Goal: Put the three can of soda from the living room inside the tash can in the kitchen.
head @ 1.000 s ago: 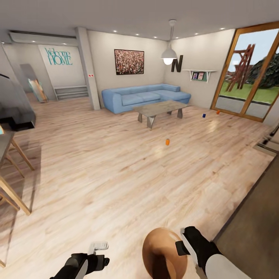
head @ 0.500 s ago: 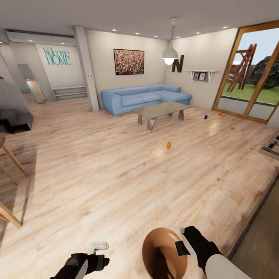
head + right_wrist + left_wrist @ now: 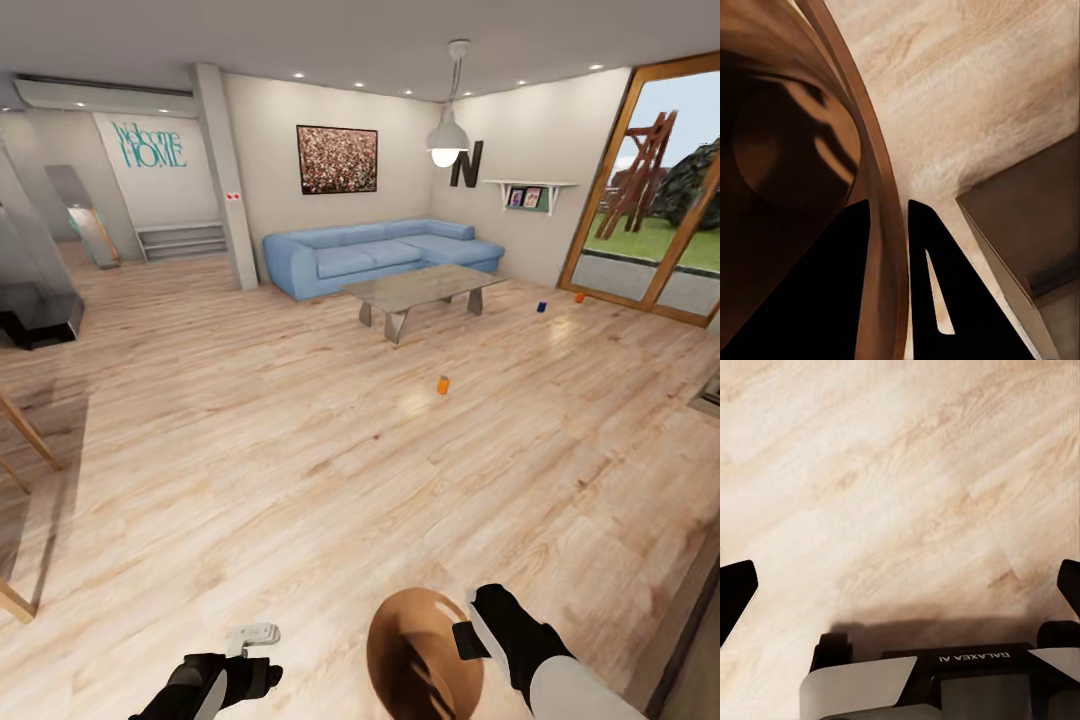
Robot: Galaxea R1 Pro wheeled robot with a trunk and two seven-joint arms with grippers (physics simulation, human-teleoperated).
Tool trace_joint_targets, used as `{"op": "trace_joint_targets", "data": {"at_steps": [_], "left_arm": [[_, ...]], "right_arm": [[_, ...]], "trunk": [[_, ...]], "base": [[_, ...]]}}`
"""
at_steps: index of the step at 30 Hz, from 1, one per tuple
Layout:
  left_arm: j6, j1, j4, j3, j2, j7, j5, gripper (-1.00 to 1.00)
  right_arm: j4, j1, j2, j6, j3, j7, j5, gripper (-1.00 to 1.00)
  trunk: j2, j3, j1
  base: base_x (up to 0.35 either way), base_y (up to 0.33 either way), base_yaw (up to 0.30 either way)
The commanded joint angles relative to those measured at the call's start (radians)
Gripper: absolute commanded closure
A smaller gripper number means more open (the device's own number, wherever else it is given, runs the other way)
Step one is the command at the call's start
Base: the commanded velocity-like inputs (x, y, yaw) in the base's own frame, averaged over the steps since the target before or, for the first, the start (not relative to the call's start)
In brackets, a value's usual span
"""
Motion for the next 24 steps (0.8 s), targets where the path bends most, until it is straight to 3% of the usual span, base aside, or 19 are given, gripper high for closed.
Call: {"op": "trace_joint_targets", "data": {"at_steps": [1, 11, 24], "left_arm": [[0.000, 0.000, 0.000, 0.000, 0.000, 0.000, 0.000, -1.00], [0.000, 0.000, 0.000, 0.000, 0.000, 0.000, 0.000, -1.00], [0.000, 0.000, 0.000, -0.001, 0.000, 0.001, 0.000, -1.00]], "right_arm": [[0.000, 0.000, 0.000, -0.001, -0.001, 0.005, -0.012, 1.00], [0.000, 0.000, 0.000, -0.001, -0.001, 0.005, -0.012, 1.00], [-0.001, 0.000, -0.001, -0.002, -0.002, 0.008, -0.012, 1.00]], "trunk": [[0.000, 0.000, 0.000], [0.000, 0.000, 0.000], [0.000, 0.000, 0.000]], "base": [[0.344, 0.000, 0.126], [0.344, 0.000, 0.148], [0.344, 0.000, 0.013]]}}
